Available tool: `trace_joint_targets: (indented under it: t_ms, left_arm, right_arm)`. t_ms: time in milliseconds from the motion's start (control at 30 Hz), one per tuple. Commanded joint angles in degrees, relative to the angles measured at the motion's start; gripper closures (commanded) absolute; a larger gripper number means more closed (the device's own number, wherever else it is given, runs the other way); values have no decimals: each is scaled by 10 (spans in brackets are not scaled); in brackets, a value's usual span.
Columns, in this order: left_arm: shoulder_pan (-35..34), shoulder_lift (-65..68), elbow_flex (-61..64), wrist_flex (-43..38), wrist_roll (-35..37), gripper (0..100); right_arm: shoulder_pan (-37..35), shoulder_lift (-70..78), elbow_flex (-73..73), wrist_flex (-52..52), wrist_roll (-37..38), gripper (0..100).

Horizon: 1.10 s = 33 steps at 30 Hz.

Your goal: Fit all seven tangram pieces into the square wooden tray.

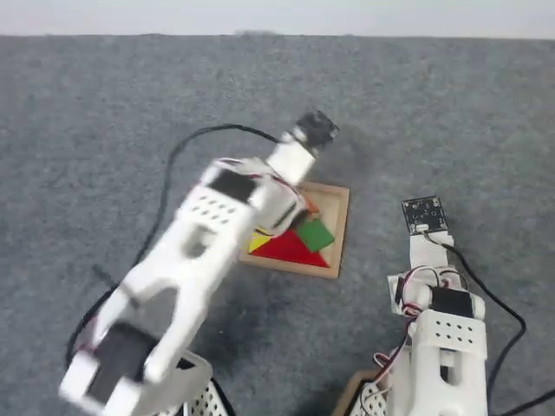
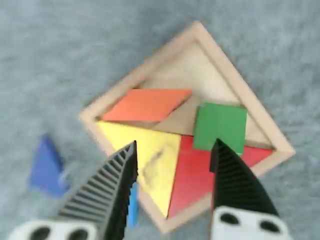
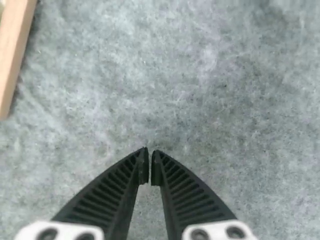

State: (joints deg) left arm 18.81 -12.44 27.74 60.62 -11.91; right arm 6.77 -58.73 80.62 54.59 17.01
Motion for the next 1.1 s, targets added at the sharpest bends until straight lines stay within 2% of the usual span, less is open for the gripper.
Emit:
trace_joint_targets:
  t_ms: [0, 100, 167, 333, 367, 600, 700, 867, 1067]
  left_arm:
    - [-55, -126, 27, 40, 38, 776]
    - [-106, -198, 97, 24, 44, 776]
    - [-127, -236, 169, -18, 62, 776]
    - [-165, -265, 355, -214, 74, 776]
    - [-175, -268, 367, -230, 74, 776]
    - [-267, -264, 359, -235, 122, 776]
    - [-277, -264, 359, -236, 125, 776]
    - [-279, -264, 360, -236, 125, 776]
    - [-278, -264, 361, -236, 123, 776]
  right_arm:
    - [-2, -11, -19, -5, 23, 971]
    - [-4, -10, -58, 11, 27, 971]
    - [-14, 5, -102, 20, 26, 971]
    - [-106, 184, -290, 67, 1, 971]
    - [-125, 233, -338, 78, -3, 971]
    - [-246, 542, -645, 99, -8, 971]
    - [-272, 659, -753, 99, -6, 971]
    - [-281, 818, -885, 109, -8, 975]
    - [-283, 892, -950, 129, -9, 976]
